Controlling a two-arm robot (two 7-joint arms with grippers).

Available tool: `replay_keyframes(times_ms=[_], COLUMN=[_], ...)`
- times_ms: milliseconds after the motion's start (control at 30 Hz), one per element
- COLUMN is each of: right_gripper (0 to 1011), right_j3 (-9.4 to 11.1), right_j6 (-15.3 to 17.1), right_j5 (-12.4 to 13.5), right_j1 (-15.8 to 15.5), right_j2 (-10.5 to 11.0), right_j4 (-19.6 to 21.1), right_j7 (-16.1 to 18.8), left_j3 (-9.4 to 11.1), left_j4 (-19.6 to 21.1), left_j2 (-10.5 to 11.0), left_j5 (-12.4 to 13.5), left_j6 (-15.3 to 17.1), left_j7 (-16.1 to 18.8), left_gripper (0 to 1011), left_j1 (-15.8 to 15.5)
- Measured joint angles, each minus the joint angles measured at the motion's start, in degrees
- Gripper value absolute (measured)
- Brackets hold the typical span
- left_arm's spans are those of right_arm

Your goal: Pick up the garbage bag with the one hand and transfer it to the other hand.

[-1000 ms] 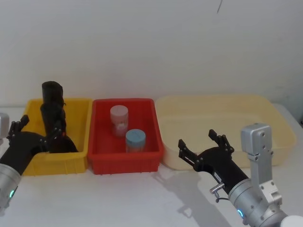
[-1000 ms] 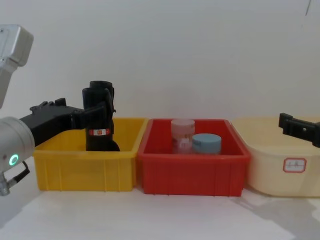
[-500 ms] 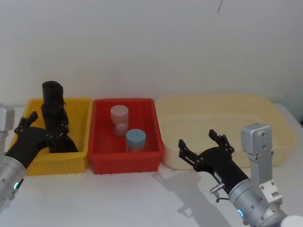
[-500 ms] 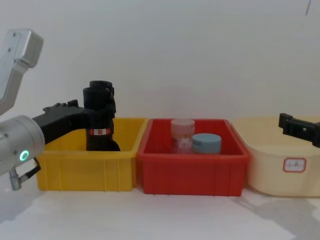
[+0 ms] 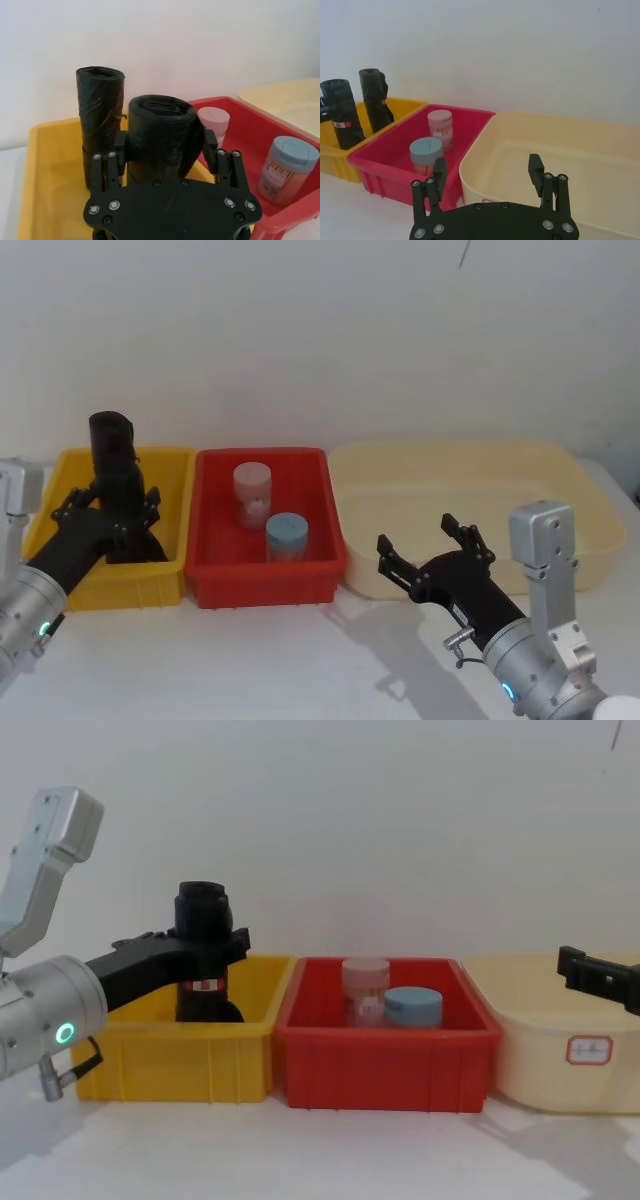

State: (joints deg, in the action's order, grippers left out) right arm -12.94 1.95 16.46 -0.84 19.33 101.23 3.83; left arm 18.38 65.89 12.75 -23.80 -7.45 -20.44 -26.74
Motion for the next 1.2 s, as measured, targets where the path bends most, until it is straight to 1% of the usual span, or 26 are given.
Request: replay_keyframes(times_ms=[67, 133, 167, 200, 267, 300, 400, 600, 800, 1033, 1200], right_gripper=[1000, 1000, 1000, 1000, 1000, 1000, 1000, 1000, 1000, 1000, 1000], right_j3=[0.00, 0.00, 0.00, 0.00, 0.00, 0.00, 0.00, 0.00, 0.00, 0.00, 0.00], right_j6=[0.00, 0.00, 0.00, 0.00, 0.00, 0.00, 0.00, 0.00, 0.00, 0.00, 0.00], right_j5=[0.00, 0.00, 0.00, 0.00, 0.00, 0.00, 0.00, 0.00, 0.00, 0.00, 0.00], right_j1=[0.00, 0.00, 0.00, 0.00, 0.00, 0.00, 0.00, 0.01, 0.00, 0.00, 0.00], right_j2=[0.00, 0.00, 0.00, 0.00, 0.00, 0.00, 0.00, 0.00, 0.00, 0.00, 0.00], right_j4=[0.00, 0.00, 0.00, 0.00, 0.00, 0.00, 0.00, 0.00, 0.00, 0.00, 0.00], right_j7=[0.00, 0.00, 0.00, 0.00, 0.00, 0.00, 0.00, 0.00, 0.00, 0.00, 0.00], left_j3=[-0.16, -0.38, -0.45, -0.51, -0.66, -0.83, -1.05, -1.63, -1.99, -2.01, -1.53], left_j4=[-0.43, -0.87, -0.99, -1.09, -1.25, -1.39, -1.43, -0.81, 0.48, 3.14, 5.22], left_j2=[-0.21, -0.43, -0.51, -0.57, -0.70, -0.84, -1.02, -1.21, -1.29, -0.82, -0.16], left_j5=[-0.18, -0.35, -0.38, -0.40, -0.44, -0.45, -0.45, -0.30, 0.32, 1.62, 2.54], left_j6=[-0.43, -1.15, -1.37, -1.53, -2.09, -2.56, -3.32, -4.82, -5.38, -4.98, -3.51], left_j7=[-0.49, -0.89, -1.02, -1.08, -1.26, -1.37, -1.51, -1.59, -1.49, -1.07, -1.52], left_gripper=[865, 774, 755, 698, 685, 644, 590, 543, 505, 471, 441], left_j1=[-0.16, -0.25, -0.26, -0.28, -0.28, -0.28, -0.25, 0.15, 0.63, 0.86, 0.21])
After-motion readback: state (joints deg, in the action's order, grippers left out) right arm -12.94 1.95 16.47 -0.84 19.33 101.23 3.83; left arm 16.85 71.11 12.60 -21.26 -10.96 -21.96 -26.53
